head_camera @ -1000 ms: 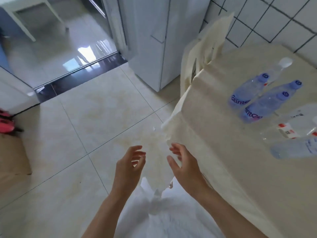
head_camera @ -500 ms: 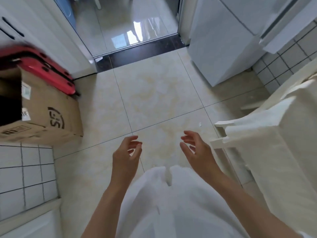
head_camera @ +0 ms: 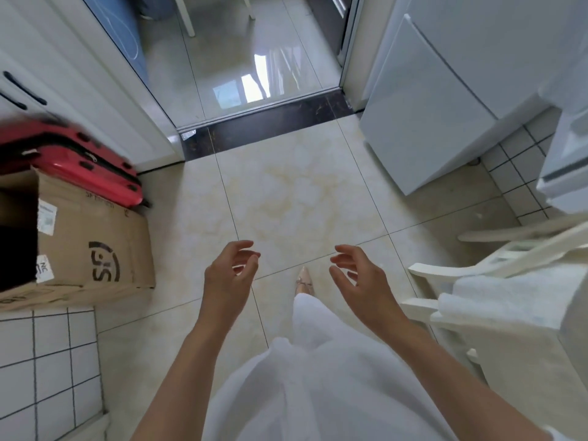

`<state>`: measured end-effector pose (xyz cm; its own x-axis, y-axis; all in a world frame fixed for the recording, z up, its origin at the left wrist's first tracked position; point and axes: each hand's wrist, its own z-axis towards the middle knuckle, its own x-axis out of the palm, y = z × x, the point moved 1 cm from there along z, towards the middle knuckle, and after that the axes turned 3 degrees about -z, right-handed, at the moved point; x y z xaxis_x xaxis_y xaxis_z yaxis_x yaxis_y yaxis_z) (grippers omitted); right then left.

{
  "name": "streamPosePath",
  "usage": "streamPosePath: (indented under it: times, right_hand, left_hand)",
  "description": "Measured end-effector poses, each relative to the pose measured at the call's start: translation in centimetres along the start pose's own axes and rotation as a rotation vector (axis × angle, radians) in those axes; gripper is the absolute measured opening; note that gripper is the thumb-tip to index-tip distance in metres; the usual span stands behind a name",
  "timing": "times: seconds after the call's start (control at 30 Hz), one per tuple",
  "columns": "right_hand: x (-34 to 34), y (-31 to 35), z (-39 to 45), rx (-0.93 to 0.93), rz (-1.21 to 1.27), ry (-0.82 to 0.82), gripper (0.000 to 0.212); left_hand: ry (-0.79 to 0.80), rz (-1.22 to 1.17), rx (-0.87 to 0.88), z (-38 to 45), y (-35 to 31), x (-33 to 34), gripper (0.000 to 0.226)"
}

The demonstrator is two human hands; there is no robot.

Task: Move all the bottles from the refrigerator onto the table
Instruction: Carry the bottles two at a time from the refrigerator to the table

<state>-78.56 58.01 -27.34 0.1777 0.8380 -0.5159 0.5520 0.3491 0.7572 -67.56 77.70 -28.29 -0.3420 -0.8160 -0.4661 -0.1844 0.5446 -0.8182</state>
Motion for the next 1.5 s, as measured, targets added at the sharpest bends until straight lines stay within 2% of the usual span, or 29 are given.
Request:
streamPosePath:
  times: [0.23, 0.43, 0.73, 0.87, 0.93, 1.0, 1.17, 1.37, 1.5]
  right_hand:
    - [-3.5, 4.7, 10.1, -0.057, -0.03, 0.05, 0.037]
    - [-6.7, 7.3, 17.3, -0.047, 0.011, -0.041, 0.035]
    - [-10.3, 9.6, 27.8, 0.056, 0.1, -0.201, 0.034]
    - [-12.4, 12.0, 33.1, 0.123, 0.175, -0.292, 0.033]
    - [-12.8, 13.2, 34.1, 0.097, 0.162, -0.277, 0.033]
    - [-14.8, 13.8, 37.9, 0.185, 0.209, -0.378, 0.032]
    - [-18.0, 15.0, 41.3, 0.24, 0.33, -0.528, 0.028]
    - [-23.1, 14.5, 44.6, 0.308, 0.434, -0.707, 0.021]
    - [-28.1, 13.1, 47.4, 0.315, 0.419, -0.791, 0.027]
  left_hand:
    - [0.018, 0.002, 0.04, 10.4, -6.9, 1.3, 0.018]
    - [0.076, 0.038, 0.088, 17.5, -11.1, 3.0, 0.019]
    - [0.249, 0.128, 0.155, 30.2, -16.2, 6.2, 0.019]
    - [0.341, 0.182, 0.236, 38.2, -21.2, 6.8, 0.019]
    - [0.349, 0.193, 0.269, 40.1, -23.1, 6.5, 0.021]
    - [0.483, 0.26, 0.314, 45.7, -26.8, 9.1, 0.022]
    - [0.588, 0.262, 0.427, 51.0, -32.8, 13.3, 0.023]
    - [0.781, 0.23, 0.478, 53.8, -38.8, 20.9, 0.034]
    - [0.818, 0.202, 0.548, 55.2, -43.2, 25.8, 0.034]
